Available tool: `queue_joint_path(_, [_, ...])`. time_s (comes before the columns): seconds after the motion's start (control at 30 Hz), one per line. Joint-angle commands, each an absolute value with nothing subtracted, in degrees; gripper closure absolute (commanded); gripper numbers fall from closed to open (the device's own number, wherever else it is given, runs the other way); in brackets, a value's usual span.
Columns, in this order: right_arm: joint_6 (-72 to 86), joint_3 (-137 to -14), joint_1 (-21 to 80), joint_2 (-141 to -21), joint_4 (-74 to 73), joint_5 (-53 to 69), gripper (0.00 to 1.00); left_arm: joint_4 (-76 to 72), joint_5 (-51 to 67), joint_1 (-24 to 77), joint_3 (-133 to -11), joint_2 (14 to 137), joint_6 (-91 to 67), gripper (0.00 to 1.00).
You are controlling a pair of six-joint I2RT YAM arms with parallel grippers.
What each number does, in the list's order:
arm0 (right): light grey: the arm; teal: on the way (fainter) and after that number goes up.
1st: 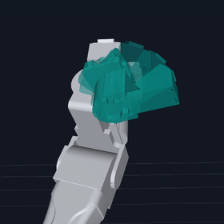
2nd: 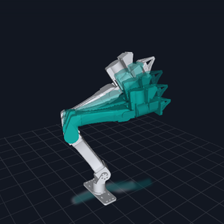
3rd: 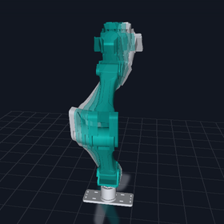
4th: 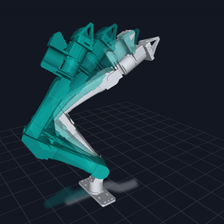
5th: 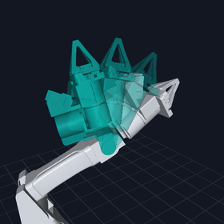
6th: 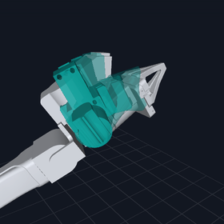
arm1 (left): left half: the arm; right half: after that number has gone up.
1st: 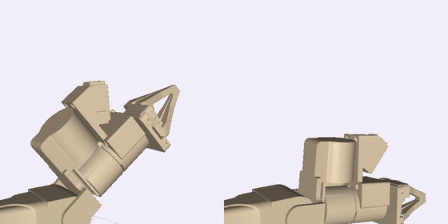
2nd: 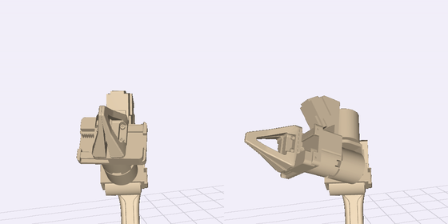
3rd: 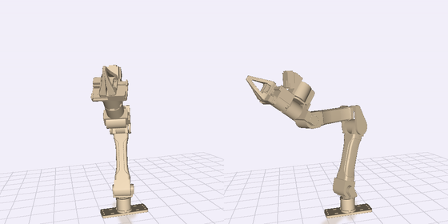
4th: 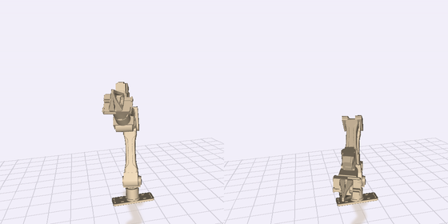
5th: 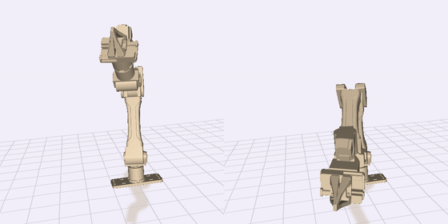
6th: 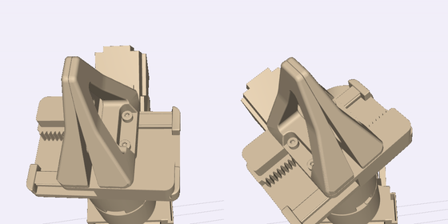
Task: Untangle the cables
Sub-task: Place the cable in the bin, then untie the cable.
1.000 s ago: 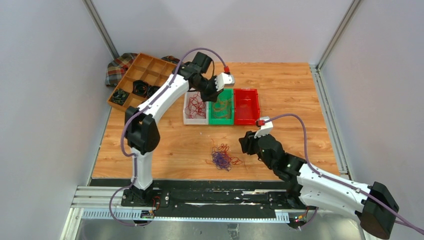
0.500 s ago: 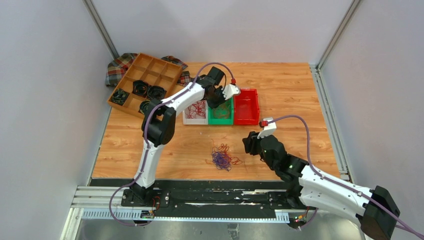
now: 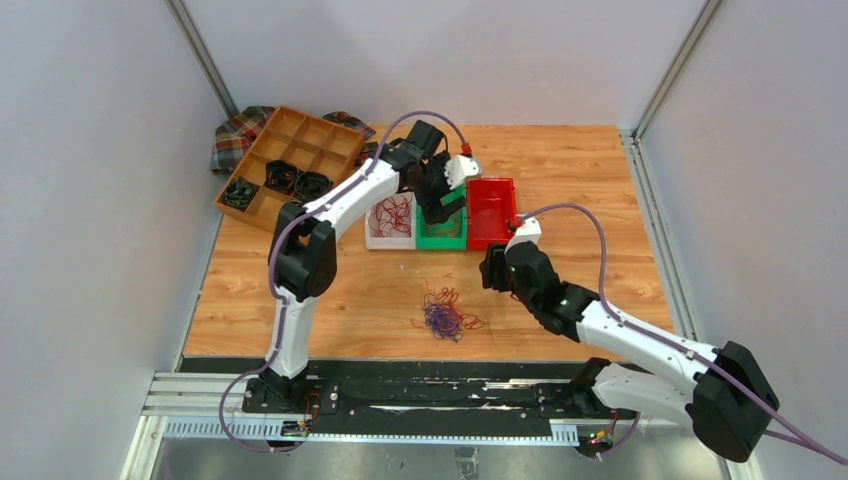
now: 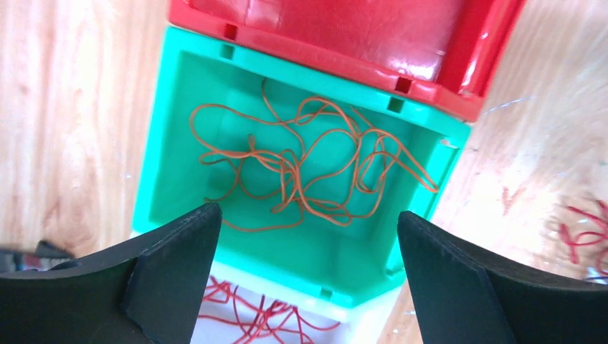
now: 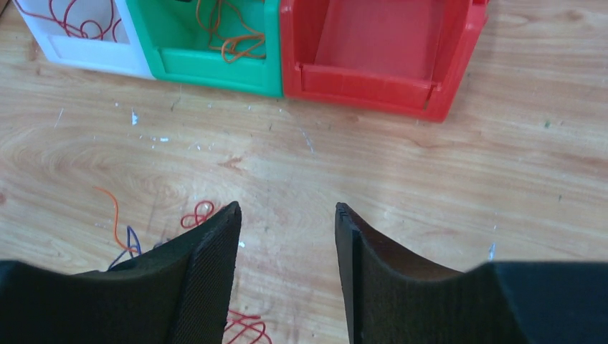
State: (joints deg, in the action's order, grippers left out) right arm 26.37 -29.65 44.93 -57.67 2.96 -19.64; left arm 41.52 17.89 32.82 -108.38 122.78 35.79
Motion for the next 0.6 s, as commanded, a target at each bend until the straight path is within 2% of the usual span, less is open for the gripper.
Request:
queue_joint_path(0.0, [27.02, -34.70, 42.78, -61.17, -0.16, -17.77, 0.46, 43.29, 20.68, 32.70, -109.34, 116.09, 34.86, 0.02])
queue_joint_path(0.3, [27.08, -38.45, 41.84, -65.04, -1.46, -16.97, 0.32, 43.16, 16.23, 31.57, -113.62, 114.30, 26.54, 0.02])
queue_joint_path(0.47, [26.19, -38.24, 41.81, -64.80, -1.40, -15.52, 0.30, 40.30, 12.60, 30.68, -113.81, 112.52, 22.32, 0.02])
queue_joint_path(0.57, [25.97, -37.67, 41.82, -64.21, -1.38, -14.25, 0.30, 40.06, 14.92, 27.94, -111.16, 109.94, 19.51, 0.02])
